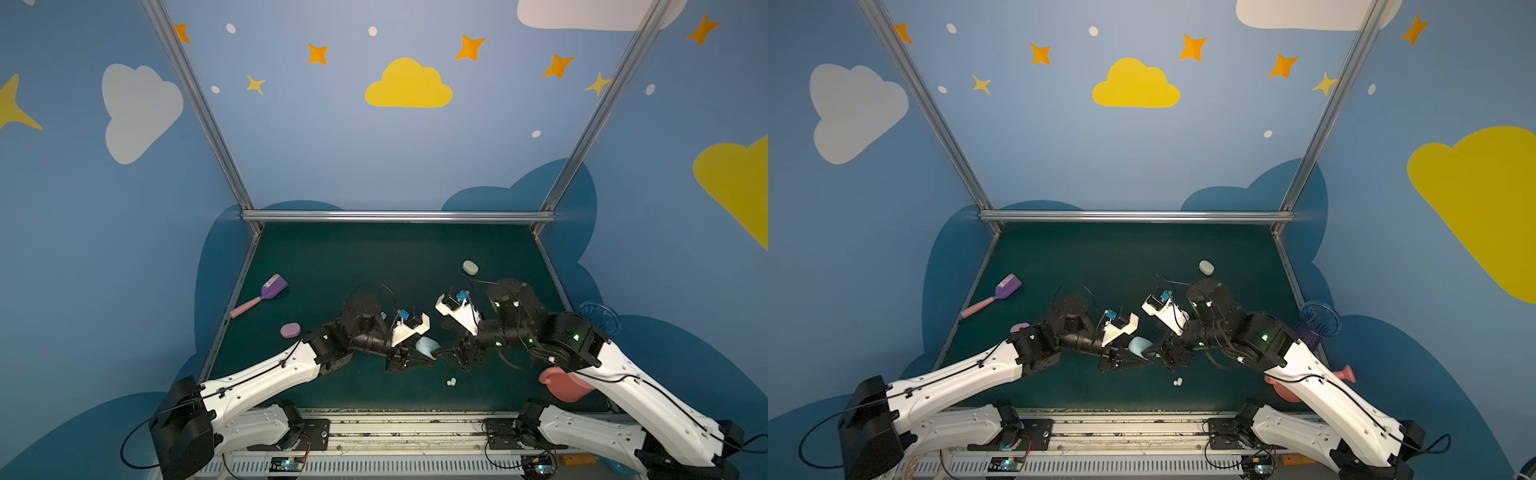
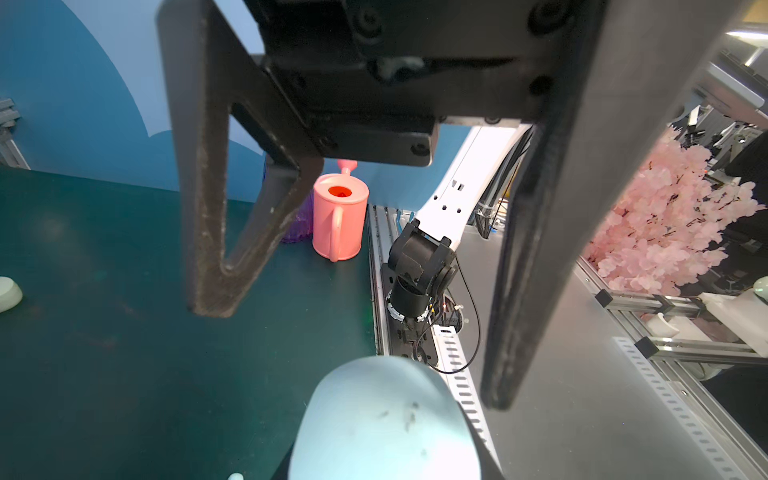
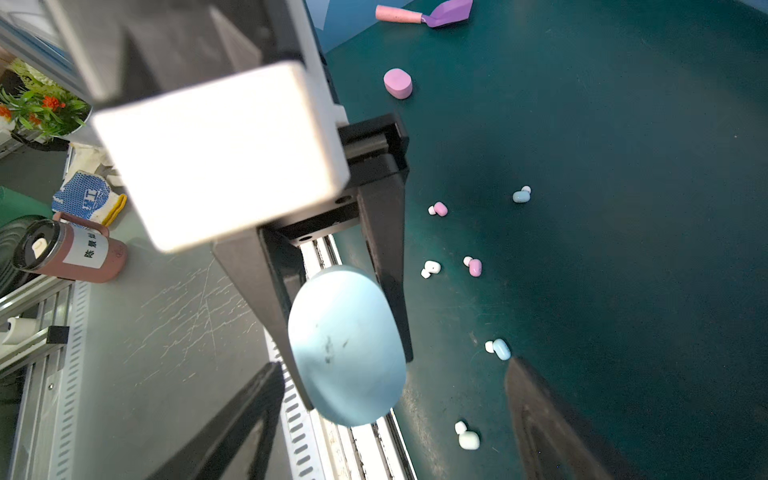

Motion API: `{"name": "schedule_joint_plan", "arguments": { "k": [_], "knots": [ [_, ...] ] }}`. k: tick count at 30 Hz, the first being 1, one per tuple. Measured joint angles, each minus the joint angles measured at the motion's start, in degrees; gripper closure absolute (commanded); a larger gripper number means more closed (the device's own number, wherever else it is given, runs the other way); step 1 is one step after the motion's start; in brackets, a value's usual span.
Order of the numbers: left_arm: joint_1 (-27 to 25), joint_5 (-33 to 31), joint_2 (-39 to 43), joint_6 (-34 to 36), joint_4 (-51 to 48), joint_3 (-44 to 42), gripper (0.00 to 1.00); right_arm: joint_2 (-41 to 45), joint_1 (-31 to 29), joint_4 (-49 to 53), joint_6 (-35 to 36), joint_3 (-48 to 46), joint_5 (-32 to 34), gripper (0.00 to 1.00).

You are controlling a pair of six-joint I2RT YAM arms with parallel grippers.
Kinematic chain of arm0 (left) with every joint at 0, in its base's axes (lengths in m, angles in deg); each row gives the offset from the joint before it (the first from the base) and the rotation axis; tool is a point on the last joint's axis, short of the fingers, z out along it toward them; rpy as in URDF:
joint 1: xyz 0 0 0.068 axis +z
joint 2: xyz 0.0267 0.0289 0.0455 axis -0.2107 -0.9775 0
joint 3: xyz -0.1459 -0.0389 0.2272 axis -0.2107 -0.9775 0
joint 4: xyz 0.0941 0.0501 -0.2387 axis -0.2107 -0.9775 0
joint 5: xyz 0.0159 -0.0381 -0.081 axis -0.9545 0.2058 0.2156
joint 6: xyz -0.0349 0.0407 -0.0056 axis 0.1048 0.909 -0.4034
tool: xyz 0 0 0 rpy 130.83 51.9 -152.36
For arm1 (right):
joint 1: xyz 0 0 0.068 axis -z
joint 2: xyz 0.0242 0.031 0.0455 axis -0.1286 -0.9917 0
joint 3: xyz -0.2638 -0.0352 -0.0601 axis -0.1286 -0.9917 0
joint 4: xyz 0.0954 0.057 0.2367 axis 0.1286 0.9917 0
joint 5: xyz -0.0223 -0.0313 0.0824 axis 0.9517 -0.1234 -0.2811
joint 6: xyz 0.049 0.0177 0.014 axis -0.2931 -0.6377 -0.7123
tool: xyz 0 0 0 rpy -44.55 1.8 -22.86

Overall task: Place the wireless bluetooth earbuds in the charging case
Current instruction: 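Pull the grippers apart to open the case lid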

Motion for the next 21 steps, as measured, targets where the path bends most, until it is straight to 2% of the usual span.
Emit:
{"name": "schedule_joint_plan", "arguments": {
  "k": [11, 21],
  "knots": [
    [-0.1, 1.4, 0.2, 0.1, -1.0, 0.6, 0.96, -0.3, -3.0, 0.2, -1.6, 0.0, 5.5, 0.19],
    [-3.2, -2.1, 2.5, 0.5, -5.1, -0.1, 0.97, 2.9, -3.2, 1.7, -7.5, 0.5, 12.3, 0.19]
  ]
}}
